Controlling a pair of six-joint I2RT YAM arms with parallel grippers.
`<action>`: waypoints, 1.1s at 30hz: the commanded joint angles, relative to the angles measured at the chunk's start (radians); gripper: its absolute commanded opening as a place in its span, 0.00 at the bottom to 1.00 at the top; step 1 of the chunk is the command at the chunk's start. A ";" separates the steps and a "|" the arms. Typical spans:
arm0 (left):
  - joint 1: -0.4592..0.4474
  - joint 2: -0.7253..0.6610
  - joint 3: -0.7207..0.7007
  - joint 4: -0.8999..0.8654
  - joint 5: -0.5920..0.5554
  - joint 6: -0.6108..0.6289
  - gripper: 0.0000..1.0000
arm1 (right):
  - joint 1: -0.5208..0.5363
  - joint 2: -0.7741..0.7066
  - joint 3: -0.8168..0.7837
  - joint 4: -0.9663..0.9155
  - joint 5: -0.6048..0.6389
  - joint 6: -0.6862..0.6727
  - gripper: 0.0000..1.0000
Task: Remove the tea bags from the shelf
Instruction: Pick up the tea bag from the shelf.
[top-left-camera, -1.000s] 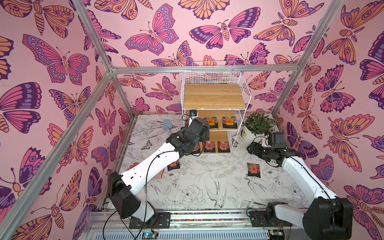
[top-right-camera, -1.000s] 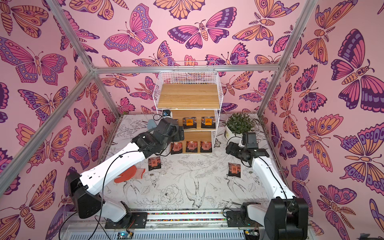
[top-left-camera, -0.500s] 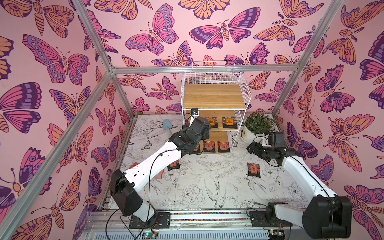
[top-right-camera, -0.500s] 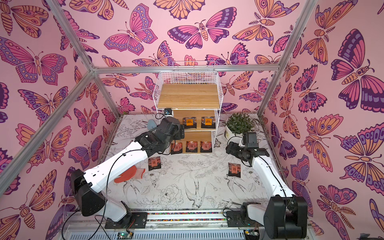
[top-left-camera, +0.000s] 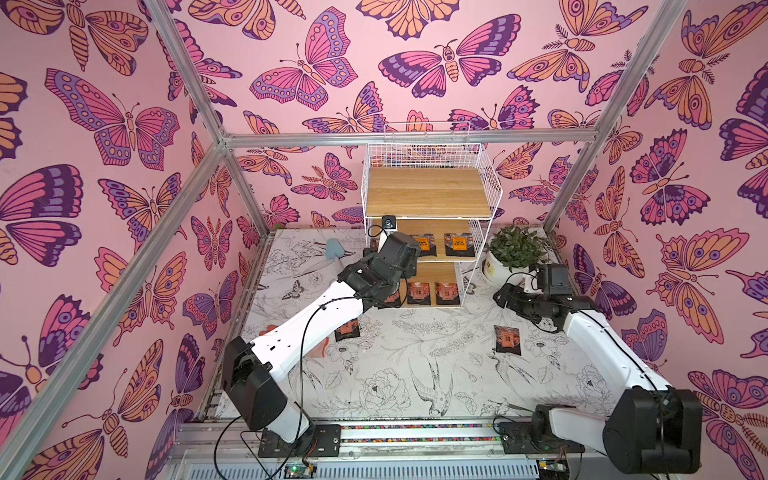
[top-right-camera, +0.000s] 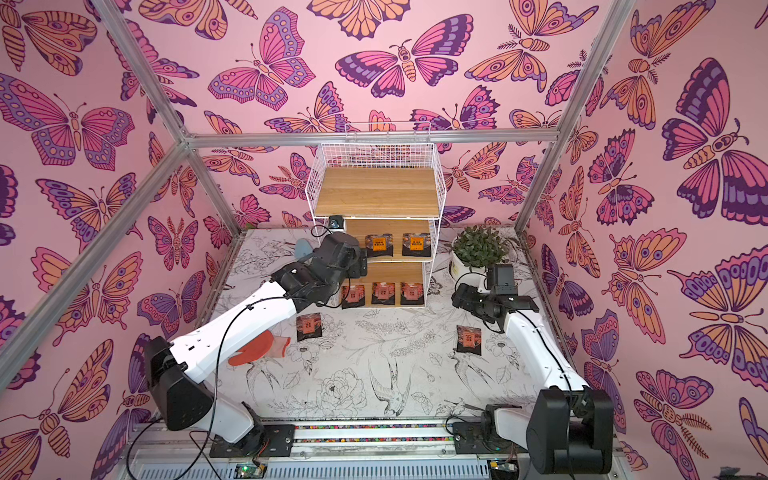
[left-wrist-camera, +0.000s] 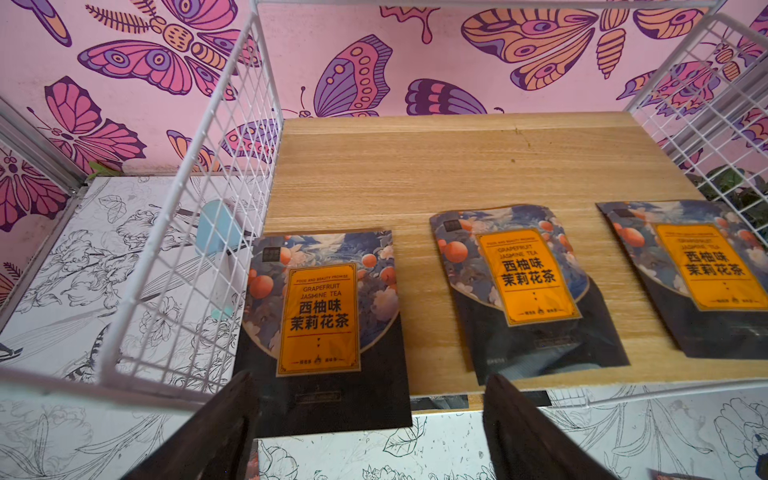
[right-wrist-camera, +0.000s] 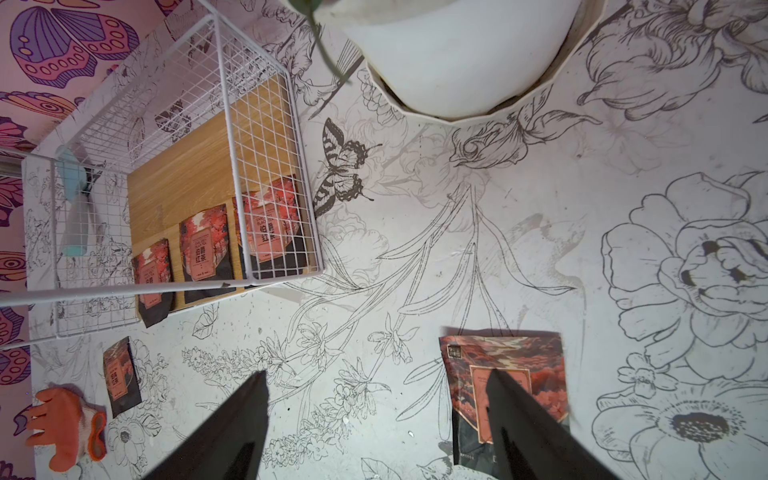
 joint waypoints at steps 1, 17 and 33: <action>0.016 0.008 0.004 0.019 -0.040 0.024 0.88 | -0.010 0.006 0.031 0.009 -0.014 -0.009 0.85; 0.026 0.033 -0.003 0.013 -0.044 0.021 0.90 | -0.021 0.006 0.033 0.009 -0.024 -0.008 0.85; 0.029 0.061 -0.013 0.013 -0.045 0.015 0.90 | -0.033 0.014 0.028 0.017 -0.041 -0.004 0.85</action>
